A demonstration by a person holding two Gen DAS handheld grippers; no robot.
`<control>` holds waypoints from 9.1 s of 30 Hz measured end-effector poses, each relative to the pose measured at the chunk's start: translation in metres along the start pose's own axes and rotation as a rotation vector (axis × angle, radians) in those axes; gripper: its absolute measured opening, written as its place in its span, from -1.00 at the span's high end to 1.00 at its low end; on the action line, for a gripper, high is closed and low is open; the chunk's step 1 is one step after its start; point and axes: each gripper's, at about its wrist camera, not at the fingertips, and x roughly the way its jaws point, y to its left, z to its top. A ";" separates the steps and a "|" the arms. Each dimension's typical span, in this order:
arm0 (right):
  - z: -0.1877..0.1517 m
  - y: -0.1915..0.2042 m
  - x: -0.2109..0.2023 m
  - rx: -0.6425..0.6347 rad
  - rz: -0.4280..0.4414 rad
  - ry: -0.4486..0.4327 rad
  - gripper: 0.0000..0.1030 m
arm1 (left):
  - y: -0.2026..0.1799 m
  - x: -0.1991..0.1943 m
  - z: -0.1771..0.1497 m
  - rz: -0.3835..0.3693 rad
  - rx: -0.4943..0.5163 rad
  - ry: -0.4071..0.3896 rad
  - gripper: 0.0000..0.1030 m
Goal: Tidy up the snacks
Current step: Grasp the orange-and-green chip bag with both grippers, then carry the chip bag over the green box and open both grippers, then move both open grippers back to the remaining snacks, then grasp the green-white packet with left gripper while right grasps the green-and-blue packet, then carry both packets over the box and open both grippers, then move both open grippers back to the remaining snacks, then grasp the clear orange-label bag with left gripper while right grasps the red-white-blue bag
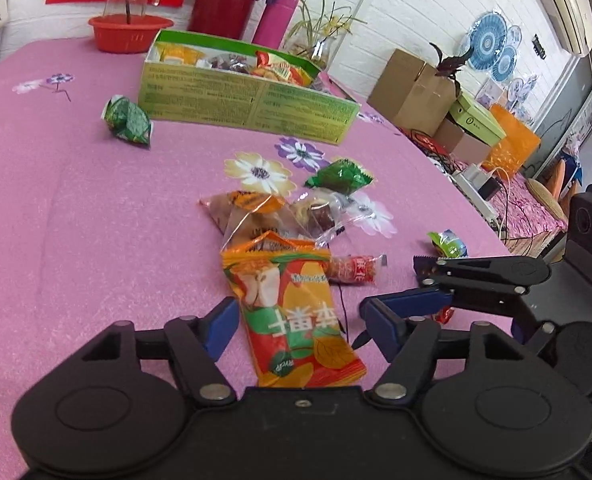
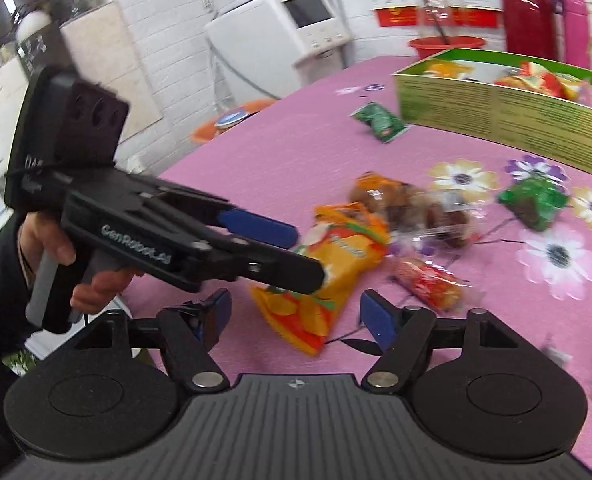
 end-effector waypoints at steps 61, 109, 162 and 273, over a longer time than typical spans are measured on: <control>0.154 -0.169 0.067 0.072 -0.396 -0.355 -0.77 | 0.049 0.106 0.216 0.116 0.051 -0.299 -1.00; -0.029 -0.116 -0.071 0.137 -0.461 -0.062 -0.43 | 0.032 0.019 0.061 0.187 0.037 -0.114 -1.00; 0.160 -0.169 0.002 0.024 -0.526 -0.296 -0.15 | 0.016 0.074 0.230 0.224 0.011 -0.263 0.55; -0.003 -0.097 -0.015 0.047 -0.318 -0.043 -0.03 | 0.015 0.080 0.062 0.167 0.122 -0.031 0.19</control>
